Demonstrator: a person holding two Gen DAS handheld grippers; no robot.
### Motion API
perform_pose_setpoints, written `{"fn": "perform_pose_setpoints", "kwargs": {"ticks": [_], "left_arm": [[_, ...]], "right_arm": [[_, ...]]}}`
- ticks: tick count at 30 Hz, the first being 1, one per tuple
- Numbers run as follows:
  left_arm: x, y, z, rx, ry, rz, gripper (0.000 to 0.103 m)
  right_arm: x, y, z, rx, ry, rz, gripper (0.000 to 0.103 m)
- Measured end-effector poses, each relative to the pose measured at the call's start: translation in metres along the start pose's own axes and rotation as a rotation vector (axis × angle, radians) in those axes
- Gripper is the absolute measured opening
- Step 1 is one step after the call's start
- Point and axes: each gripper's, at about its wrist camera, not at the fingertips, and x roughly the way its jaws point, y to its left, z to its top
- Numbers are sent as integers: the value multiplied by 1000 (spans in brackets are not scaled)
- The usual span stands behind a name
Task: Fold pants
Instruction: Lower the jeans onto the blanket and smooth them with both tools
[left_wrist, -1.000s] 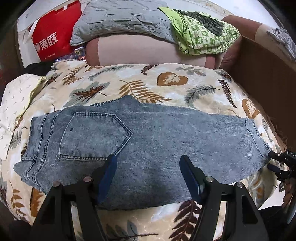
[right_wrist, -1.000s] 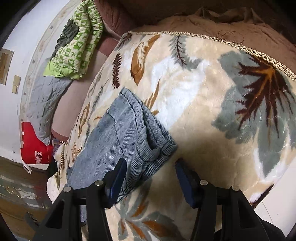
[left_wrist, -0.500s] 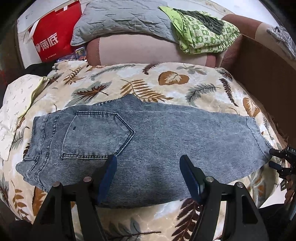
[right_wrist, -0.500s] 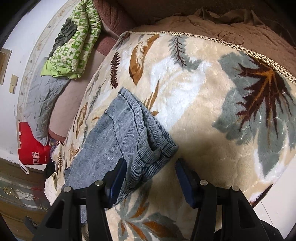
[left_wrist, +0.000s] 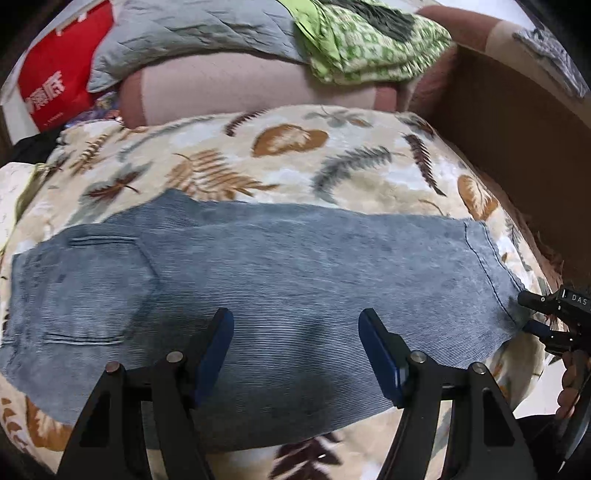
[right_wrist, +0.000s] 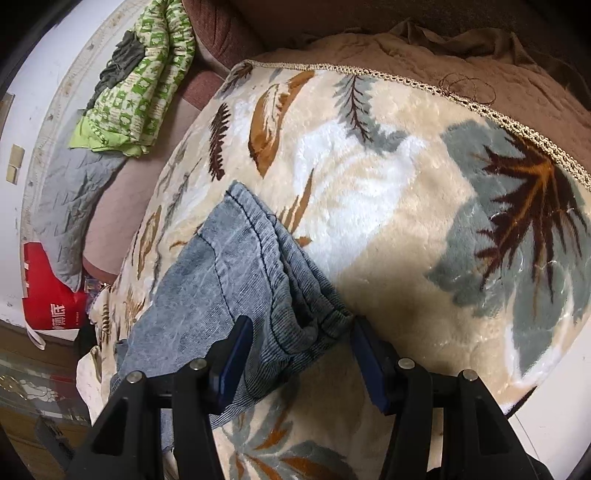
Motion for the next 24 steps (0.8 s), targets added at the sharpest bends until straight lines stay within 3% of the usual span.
{"fn": "perform_pose_setpoints", "kwargs": {"ticks": [5, 6, 8, 12, 15, 18, 24], "left_arm": [[16, -18, 0, 26, 16, -2, 71], [18, -21, 0, 29, 19, -3, 71], [19, -25, 3, 26, 19, -11, 71], [19, -38, 12, 38, 2, -18, 71], [32, -49, 13, 102, 10, 104, 71], [66, -55, 7, 191, 144, 213, 71], [44, -46, 12, 168, 59, 184, 71]], "right_arm": [[5, 3, 3, -23, 7, -14, 58], [5, 4, 4, -31, 8, -20, 56], [7, 6, 5, -43, 4, -49, 42], [7, 5, 6, -62, 4, -64, 36], [8, 7, 5, -94, -3, -82, 34], [9, 10, 5, -122, -5, -99, 33], [8, 14, 6, -150, -5, -120, 31]]}}
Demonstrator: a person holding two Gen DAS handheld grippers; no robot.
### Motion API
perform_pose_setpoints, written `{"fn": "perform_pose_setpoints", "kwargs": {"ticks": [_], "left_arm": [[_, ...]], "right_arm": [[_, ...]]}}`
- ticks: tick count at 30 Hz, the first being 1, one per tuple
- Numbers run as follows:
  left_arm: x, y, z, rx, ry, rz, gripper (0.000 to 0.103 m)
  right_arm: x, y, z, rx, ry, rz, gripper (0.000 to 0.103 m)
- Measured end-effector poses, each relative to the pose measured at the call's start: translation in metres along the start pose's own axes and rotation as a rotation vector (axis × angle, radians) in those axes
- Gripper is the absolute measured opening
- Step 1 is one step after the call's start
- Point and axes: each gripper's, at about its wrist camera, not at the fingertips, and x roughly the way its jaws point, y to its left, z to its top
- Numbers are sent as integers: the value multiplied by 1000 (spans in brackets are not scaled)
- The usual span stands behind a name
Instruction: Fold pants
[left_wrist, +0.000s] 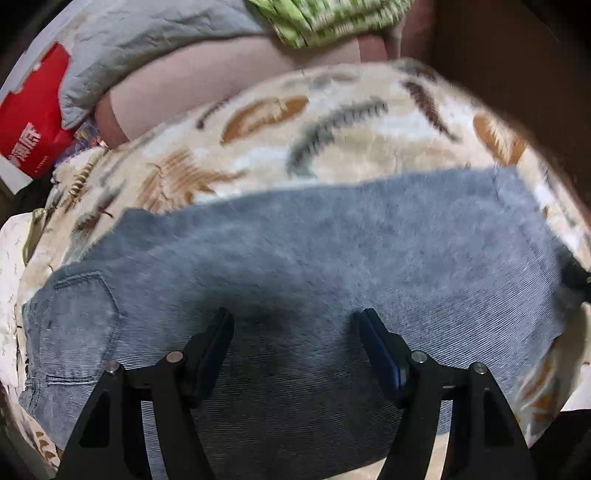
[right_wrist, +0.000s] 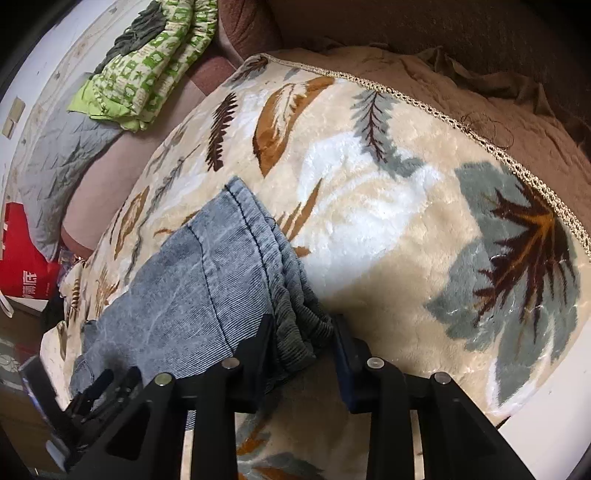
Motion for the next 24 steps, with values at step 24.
{"fn": "perform_pose_setpoints", "kwargs": {"ticks": [24], "left_arm": [[-56, 227, -66, -480, -81, -29, 76]], "right_arm": [[17, 296, -168, -703, -19, 211, 17]]}}
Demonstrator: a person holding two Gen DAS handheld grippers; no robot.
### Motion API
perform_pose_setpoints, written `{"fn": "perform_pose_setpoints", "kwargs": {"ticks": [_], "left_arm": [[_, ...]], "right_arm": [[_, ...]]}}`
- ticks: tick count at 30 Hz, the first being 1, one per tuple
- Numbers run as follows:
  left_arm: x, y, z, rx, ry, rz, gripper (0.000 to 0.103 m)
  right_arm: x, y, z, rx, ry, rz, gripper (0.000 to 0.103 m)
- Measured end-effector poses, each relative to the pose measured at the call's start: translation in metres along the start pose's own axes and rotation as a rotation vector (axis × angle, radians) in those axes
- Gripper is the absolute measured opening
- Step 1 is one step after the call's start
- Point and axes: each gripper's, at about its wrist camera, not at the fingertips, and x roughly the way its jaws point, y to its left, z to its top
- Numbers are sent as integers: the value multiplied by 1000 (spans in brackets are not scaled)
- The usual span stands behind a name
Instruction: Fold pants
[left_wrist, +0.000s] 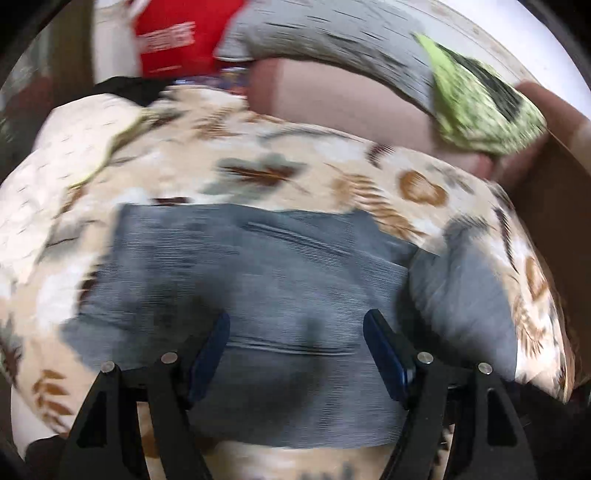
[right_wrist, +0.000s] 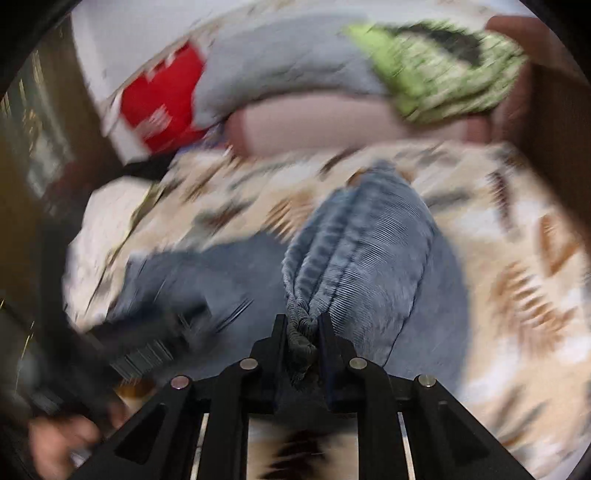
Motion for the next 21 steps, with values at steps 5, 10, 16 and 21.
{"fn": "perform_pose_setpoints", "kwargs": {"ticks": [5, 10, 16, 21], "left_arm": [[-8, 1, 5, 10, -13, -4, 76], [-19, -35, 14, 45, -28, -103, 76], [-10, -100, 4, 145, 1, -193, 76], [56, -134, -42, 319, 178, -28, 76]], "right_arm": [[41, 6, -32, 0, 53, 66, 26], [11, -27, -26, 149, 19, 209, 53], [-31, -103, -43, 396, -68, 252, 53], [-6, -161, -53, 590, 44, 335, 53]]}}
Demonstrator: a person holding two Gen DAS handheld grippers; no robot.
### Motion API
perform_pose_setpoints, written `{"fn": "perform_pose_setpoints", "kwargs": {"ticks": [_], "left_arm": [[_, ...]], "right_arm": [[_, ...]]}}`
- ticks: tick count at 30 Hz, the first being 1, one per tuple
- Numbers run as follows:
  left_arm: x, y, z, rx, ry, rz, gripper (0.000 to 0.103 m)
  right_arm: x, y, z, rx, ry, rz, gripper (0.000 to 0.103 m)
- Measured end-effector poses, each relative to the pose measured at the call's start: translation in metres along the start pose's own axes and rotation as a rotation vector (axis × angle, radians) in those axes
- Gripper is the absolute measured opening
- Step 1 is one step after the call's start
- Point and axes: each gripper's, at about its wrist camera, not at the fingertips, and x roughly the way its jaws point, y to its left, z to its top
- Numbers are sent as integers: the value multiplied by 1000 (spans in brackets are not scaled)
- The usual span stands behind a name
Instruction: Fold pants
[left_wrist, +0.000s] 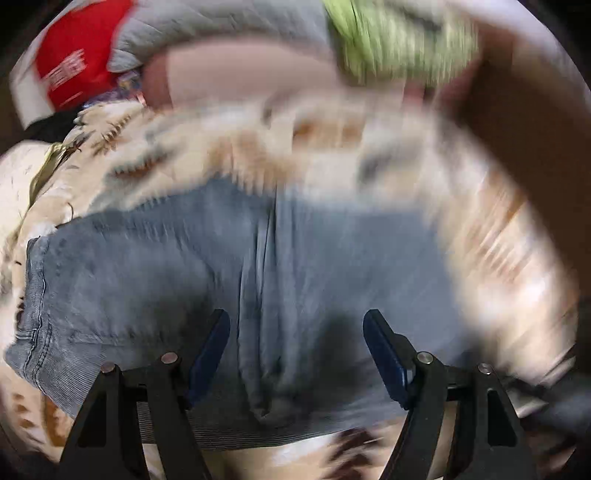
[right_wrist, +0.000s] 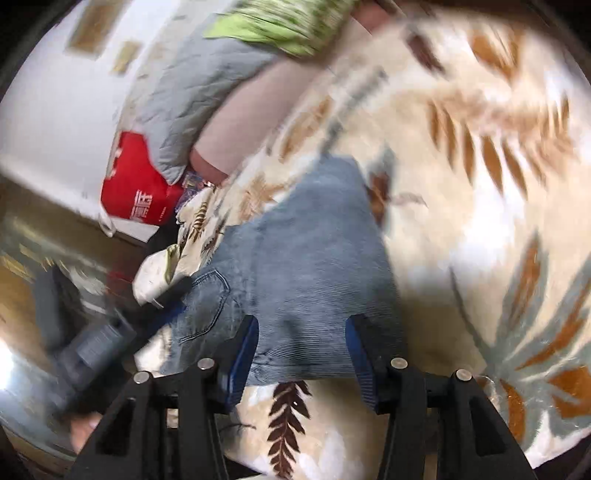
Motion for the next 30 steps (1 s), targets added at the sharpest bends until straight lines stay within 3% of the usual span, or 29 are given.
{"fn": "perform_pose_setpoints", "kwargs": {"ticks": [1, 2, 5, 9, 11, 14, 16, 18, 21, 27, 28, 29, 30], "left_arm": [[18, 0, -8, 12, 58, 19, 76], [16, 4, -13, -12, 17, 1, 77], [0, 9, -10, -45, 8, 1, 76], [-43, 7, 14, -74, -119, -60, 76], [-51, -2, 30, -71, -148, -110, 76], [-37, -20, 46, -56, -133, -133, 77], [-1, -29, 43, -34, -36, -71, 77], [30, -29, 31, -29, 40, -1, 76], [28, -38, 21, 21, -15, 44, 77], [28, -34, 19, 21, -21, 26, 77], [28, -34, 18, 27, -26, 26, 77], [27, -33, 16, 29, -30, 27, 77], [28, -33, 17, 29, -33, 24, 77]], "right_arm": [[-4, -4, 4, 6, 16, 8, 53], [-8, -1, 9, -7, 9, 17, 53], [-22, 13, 31, -51, -35, 44, 53], [-14, 14, 74, -15, -62, 141, 53], [-5, 6, 82, 34, -66, 145, 53], [-8, -19, 76, 105, -71, 142, 53], [-12, -29, 75, 113, -61, 139, 53], [-15, -34, 82, 119, -62, 131, 53], [3, -26, 110, 64, -22, 87, 53], [60, -17, 150, -28, 70, -64, 51], [68, -15, 153, -43, 92, -83, 44], [76, -12, 155, -55, 114, -84, 24], [82, -8, 155, -81, 128, -109, 21]]}}
